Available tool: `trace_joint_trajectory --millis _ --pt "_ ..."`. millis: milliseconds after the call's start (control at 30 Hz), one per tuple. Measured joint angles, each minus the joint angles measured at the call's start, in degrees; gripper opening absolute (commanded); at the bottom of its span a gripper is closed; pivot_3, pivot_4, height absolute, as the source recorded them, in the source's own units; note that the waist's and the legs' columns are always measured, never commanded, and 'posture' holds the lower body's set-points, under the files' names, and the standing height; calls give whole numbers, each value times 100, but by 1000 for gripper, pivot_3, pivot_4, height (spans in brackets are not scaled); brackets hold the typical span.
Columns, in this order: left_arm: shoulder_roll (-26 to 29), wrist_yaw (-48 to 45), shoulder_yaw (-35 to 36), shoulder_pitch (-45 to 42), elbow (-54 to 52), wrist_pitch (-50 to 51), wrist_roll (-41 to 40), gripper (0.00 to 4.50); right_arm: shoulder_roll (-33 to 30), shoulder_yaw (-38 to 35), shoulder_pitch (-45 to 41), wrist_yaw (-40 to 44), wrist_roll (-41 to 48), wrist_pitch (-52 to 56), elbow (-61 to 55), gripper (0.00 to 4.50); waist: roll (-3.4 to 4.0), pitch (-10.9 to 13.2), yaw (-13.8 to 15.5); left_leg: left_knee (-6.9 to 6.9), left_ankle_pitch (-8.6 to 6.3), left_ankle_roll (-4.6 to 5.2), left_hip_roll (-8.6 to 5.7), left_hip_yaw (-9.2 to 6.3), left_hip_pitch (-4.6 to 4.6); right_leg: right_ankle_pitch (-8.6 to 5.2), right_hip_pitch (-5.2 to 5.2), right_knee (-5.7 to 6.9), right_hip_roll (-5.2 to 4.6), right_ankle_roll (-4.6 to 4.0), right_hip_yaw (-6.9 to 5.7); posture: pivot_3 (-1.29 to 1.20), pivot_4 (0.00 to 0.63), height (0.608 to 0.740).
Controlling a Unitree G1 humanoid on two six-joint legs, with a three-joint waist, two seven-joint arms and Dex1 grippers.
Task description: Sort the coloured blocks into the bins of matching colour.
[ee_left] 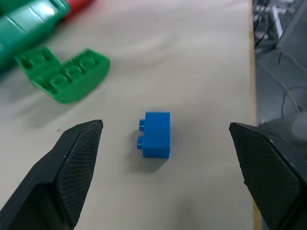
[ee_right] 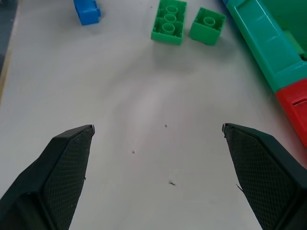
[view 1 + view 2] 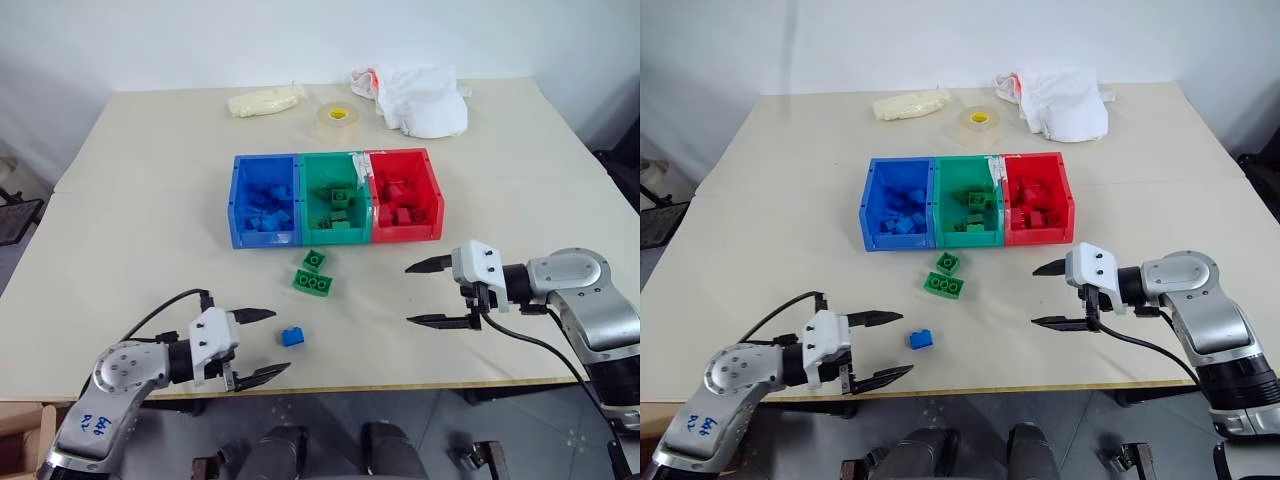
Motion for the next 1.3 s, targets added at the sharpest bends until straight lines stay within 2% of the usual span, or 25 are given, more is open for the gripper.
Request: trace_joint_trajectory --millis 167,200,300,567,600,833,967,1267,1300 --pt "-204 112 -342 -360 402 -116 302 4500 0 -19 29 -80 -40 -30 -1 4468 0 0 20 1 0 0 0 0 0 0 -1 1 1 0 -1 0 150 740" --pt "-225 110 -436 -467 527 -153 365 4310 0 -24 39 -112 -43 -35 -5 4492 0 0 32 2 0 0 0 0 -1 0 -1 0 1 0 -2 0 150 740" --pt "-139 77 -582 -541 717 -233 579 3623 -1 -73 92 -163 -44 -53 -21 4500 0 0 32 0 0 0 0 1 0 0 -2 -1 0 0 -1 0 150 740" --pt "-141 8 -650 -717 992 -441 635 1022 -1 -77 149 -325 -53 -97 -21 4500 0 0 70 3 0 -1 0 1 0 0 -1 2 1 0 -1 0 150 740" --pt "-189 18 -650 -758 1023 -446 630 905 -1 -77 149 -349 -54 -97 -20 4500 0 0 78 3 0 -1 0 1 0 0 -1 2 0 0 -1 0 150 740" --pt "-481 8 -664 -933 1189 -447 533 906 -1 -82 148 -467 -59 -102 -18 4500 -1 0 93 3 0 -1 0 0 -1 0 -2 2 0 0 -3 0 150 740" --pt "-689 345 -473 -1372 1186 -147 450 906 -1 -254 228 -547 -43 -101 -20 4500 -3 1 109 11 0 -1 -1 -1 -1 0 0 8 2 0 -5 0 150 740" --pt "-932 1293 50 -3168 1948 187 520 906 178 -1066 246 -896 588 114 -7 4500 -9 5 83 5 -1 -1 -3 2 0 1 -3 8 5 2 -7 0 150 740" --pt "-955 1349 45 -3298 2165 146 574 1256 178 -1093 258 -918 587 140 -6 4500 -9 5 80 3 -1 -1 -2 2 -1 1 -6 9 5 2 -7 0 150 740"
